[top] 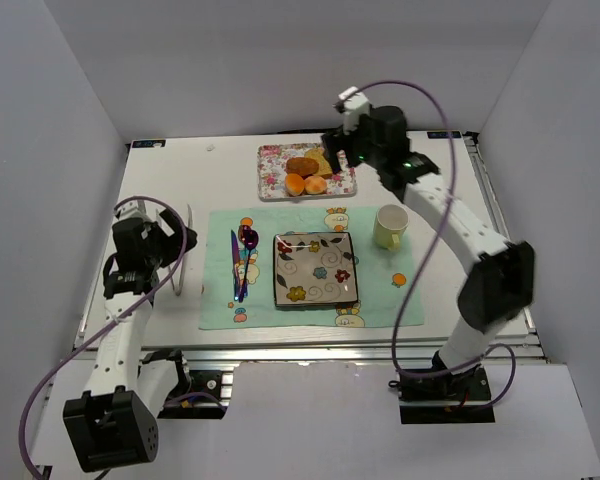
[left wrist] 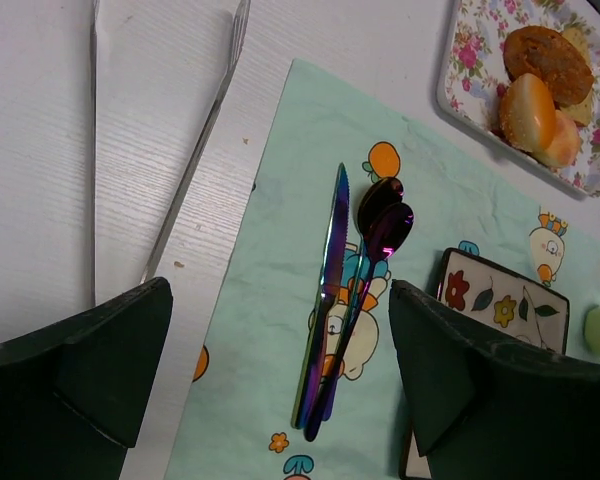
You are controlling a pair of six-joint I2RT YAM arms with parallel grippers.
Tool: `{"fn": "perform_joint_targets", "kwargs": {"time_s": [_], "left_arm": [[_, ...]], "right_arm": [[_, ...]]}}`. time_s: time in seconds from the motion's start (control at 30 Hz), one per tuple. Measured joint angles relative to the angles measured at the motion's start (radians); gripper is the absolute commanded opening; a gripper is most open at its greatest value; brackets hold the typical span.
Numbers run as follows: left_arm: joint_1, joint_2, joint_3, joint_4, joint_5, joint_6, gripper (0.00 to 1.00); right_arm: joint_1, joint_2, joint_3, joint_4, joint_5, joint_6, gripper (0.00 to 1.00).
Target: Place the bread
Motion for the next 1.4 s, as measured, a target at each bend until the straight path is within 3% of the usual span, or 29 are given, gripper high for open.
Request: {"fn": "perform_joint_targets", "kwargs": {"time_s": [0.07, 0.1, 0.13, 0.17, 0.2, 0.23, 0.3, 0.33, 0.37, 0.4, 0.43, 0.47, 0.5, 0.63, 0.9, 1.1, 1.27, 1.3, 1.33, 1.4], "left_arm": [[-0.002, 0.030, 0.016, 0.007, 0.003, 0.014, 0.98], [-0.006, 0.046, 0.024, 0.009, 0.003, 0.024, 0.98], [-0.011, 0.058, 0.031, 0.011, -0.004, 0.042, 0.84], [-0.024, 0.084, 0.044, 0.013, -0.004, 0.047, 0.73], [-0.037, 0.103, 0.054, 0.010, -0.011, 0.056, 0.73], [-0.054, 0.126, 0.066, 0.004, -0.026, 0.073, 0.48], [-0.087, 0.183, 0.099, -0.009, -0.050, 0.093, 0.23], [-0.101, 0.214, 0.117, -0.020, -0.073, 0.107, 0.23], [-0.116, 0.241, 0.135, -0.037, -0.095, 0.124, 0.28], [-0.143, 0.274, 0.156, -0.063, -0.134, 0.142, 0.40], [-0.165, 0.304, 0.174, -0.083, -0.172, 0.159, 0.58], [-0.190, 0.333, 0.189, -0.106, -0.203, 0.175, 0.91], [-0.213, 0.357, 0.199, -0.125, -0.233, 0.192, 0.98], [-0.272, 0.431, 0.208, -0.186, -0.323, 0.240, 0.98], [-0.256, 0.606, 0.269, -0.198, -0.478, 0.343, 0.96], [-0.064, 0.697, 0.282, -0.138, -0.422, 0.373, 0.89], [-0.043, 0.770, 0.287, -0.066, -0.286, 0.384, 0.85], [-0.042, 0.774, 0.286, -0.051, -0.266, 0.383, 0.81], [-0.038, 0.776, 0.280, -0.029, -0.232, 0.382, 0.64], [-0.023, 0.776, 0.267, 0.000, -0.192, 0.381, 0.60]], "right_arm": [[-0.048, -0.136, -0.114, -0.002, -0.081, 0.000, 0.82], [-0.088, -0.188, -0.164, -0.002, -0.167, -0.020, 0.67], [-0.146, -0.250, -0.229, 0.002, -0.281, -0.042, 0.41], [-0.191, -0.290, -0.274, -0.008, -0.353, -0.058, 0.30], [-0.247, -0.325, -0.312, -0.011, -0.423, -0.077, 0.23], [-0.309, -0.356, -0.364, 0.011, -0.520, -0.085, 0.20], [-0.404, -0.409, -0.446, -0.001, -0.658, -0.124, 0.29], [-0.432, -0.423, -0.471, -0.013, -0.735, -0.153, 0.57], [-0.463, -0.440, -0.498, -0.024, -0.768, -0.156, 0.62], [-0.476, -0.446, -0.507, -0.037, -0.810, -0.179, 0.67], [-0.483, -0.450, -0.509, -0.051, -0.848, -0.194, 0.70], [-0.491, -0.452, -0.509, -0.066, -0.877, -0.206, 0.73], [-0.495, -0.453, -0.509, -0.076, -0.899, -0.215, 0.74], [-0.515, -0.474, -0.540, -0.087, -0.955, -0.227, 0.74], [-0.525, -0.485, -0.584, -0.051, -0.995, -0.178, 0.75], [-0.536, -0.467, -0.584, -0.050, -0.999, -0.159, 0.75], [-0.542, -0.455, -0.583, -0.038, -1.002, -0.138, 0.75], [-0.546, -0.452, -0.581, -0.037, -1.002, -0.136, 0.75], [-0.549, -0.448, -0.578, -0.032, -1.001, -0.133, 0.75], [-0.555, -0.447, -0.578, -0.028, -1.002, -0.126, 0.75]]}}
